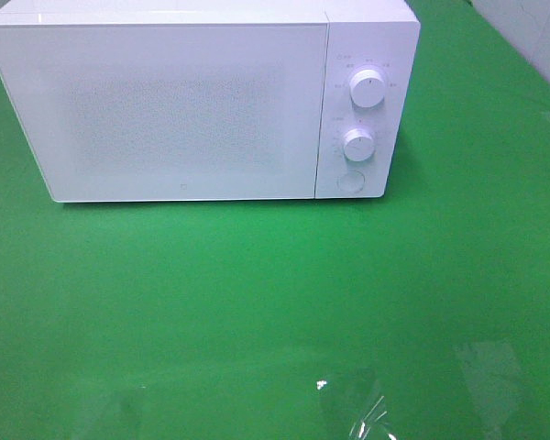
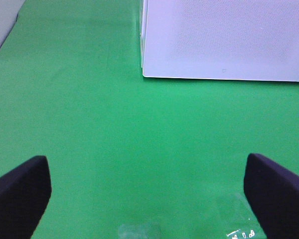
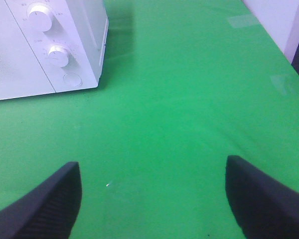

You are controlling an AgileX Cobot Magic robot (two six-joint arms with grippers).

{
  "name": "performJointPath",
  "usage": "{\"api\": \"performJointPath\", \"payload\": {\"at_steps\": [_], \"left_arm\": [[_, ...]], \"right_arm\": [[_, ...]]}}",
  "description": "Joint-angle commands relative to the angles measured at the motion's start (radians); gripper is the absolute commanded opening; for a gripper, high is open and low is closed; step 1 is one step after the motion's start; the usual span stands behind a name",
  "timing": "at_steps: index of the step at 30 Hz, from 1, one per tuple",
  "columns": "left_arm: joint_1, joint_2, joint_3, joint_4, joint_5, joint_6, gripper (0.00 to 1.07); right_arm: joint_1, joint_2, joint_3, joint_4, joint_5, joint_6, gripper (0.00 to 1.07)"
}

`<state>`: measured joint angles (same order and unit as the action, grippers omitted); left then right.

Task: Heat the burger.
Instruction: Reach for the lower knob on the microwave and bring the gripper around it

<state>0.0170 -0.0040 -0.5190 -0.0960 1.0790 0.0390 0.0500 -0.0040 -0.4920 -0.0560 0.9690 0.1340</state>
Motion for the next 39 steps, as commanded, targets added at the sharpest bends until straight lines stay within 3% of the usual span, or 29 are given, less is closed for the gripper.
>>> {"api": "performJointPath", "payload": {"at_steps": [1,15,22,39], "left_arm": [[0.002,-0.023,0.003,-0.008,-0.011,-0.004,0.97],[0.002,-0.023,0.003,-0.008,-0.011,-0.004,0.97],[0.002,-0.023,0.003,-0.008,-0.011,-0.004,0.97],[0.002,-0.023,0.003,-0.008,-0.011,-0.004,0.97]], "right_arm": [[-0.001,-0.014,0.001,0.003,-0.008,-0.002,0.76],[-0.001,0.016,-0.029,0.003,-0.155,-0.002,0.76],[-0.001,0.185,-0.022,0.003,-0.299,-0.001,0.76],[0.000,0.562,0.150,0.007,-0.871,-0.002,0.76]]}}
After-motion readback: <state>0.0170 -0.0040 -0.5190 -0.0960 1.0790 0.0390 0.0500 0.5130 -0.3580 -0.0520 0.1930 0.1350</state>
